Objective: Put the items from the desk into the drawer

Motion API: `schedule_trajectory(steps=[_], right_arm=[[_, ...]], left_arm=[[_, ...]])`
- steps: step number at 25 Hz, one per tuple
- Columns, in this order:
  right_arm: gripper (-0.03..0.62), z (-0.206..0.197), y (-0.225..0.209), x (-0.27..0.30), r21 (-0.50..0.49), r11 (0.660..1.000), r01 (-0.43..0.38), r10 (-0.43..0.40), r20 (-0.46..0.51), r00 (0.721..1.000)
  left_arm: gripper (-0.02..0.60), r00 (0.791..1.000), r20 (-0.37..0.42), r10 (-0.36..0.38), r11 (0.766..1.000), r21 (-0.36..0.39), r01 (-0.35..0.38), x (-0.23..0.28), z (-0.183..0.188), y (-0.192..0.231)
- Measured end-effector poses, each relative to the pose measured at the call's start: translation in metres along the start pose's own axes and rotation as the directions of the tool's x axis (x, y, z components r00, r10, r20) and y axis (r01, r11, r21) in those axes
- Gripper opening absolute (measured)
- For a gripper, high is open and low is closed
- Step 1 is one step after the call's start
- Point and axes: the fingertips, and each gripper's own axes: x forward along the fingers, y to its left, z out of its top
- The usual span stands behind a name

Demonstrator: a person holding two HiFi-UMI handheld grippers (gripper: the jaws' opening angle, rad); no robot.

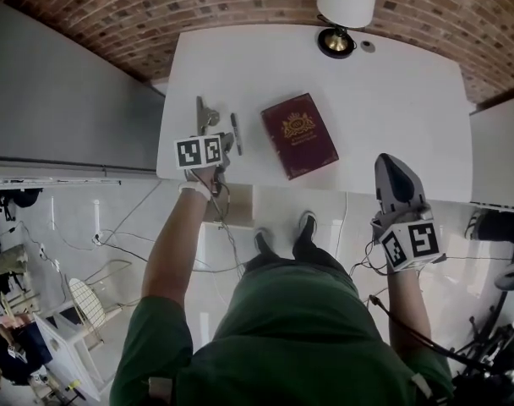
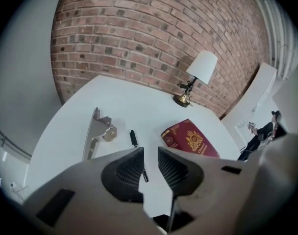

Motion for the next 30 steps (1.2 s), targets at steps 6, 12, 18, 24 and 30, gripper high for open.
schedule_trajectory(steps=[6, 12, 18, 24, 30], right_arm=[[0.003, -0.01, -0.026, -0.008, 0.021, 0.999, 0.035, -0.034, -0.013, 0.999], [0.003, -0.022, -0.046, -0.02, 0.04, 0.996, 0.074, -0.072, -0.033, 0.997], [0.003, -0.033, -0.059, -0.026, 0.053, 0.993, 0.101, -0.099, -0.05, 0.994], [0.003, -0.04, -0.061, -0.026, 0.067, 0.993, 0.095, -0.091, -0.063, 0.994], [0.003, -0.039, -0.048, -0.019, 0.065, 0.996, 0.069, -0.065, -0.054, 0.996]], left_arm=[[0.083, 0.993, -0.113, 0.045, 0.998, -0.049, -0.05, 0.039, -0.013, 0.016], [0.086, 0.978, -0.195, 0.079, 0.995, -0.045, -0.089, 0.064, -0.016, 0.024], [0.087, 0.955, -0.264, 0.134, 0.99, -0.005, -0.14, 0.082, -0.023, 0.034], [0.071, 0.946, -0.29, 0.147, 0.989, 0.012, -0.15, 0.088, -0.025, 0.037], [0.043, 0.937, -0.306, 0.166, 0.985, 0.092, -0.145, 0.086, -0.029, 0.038]])
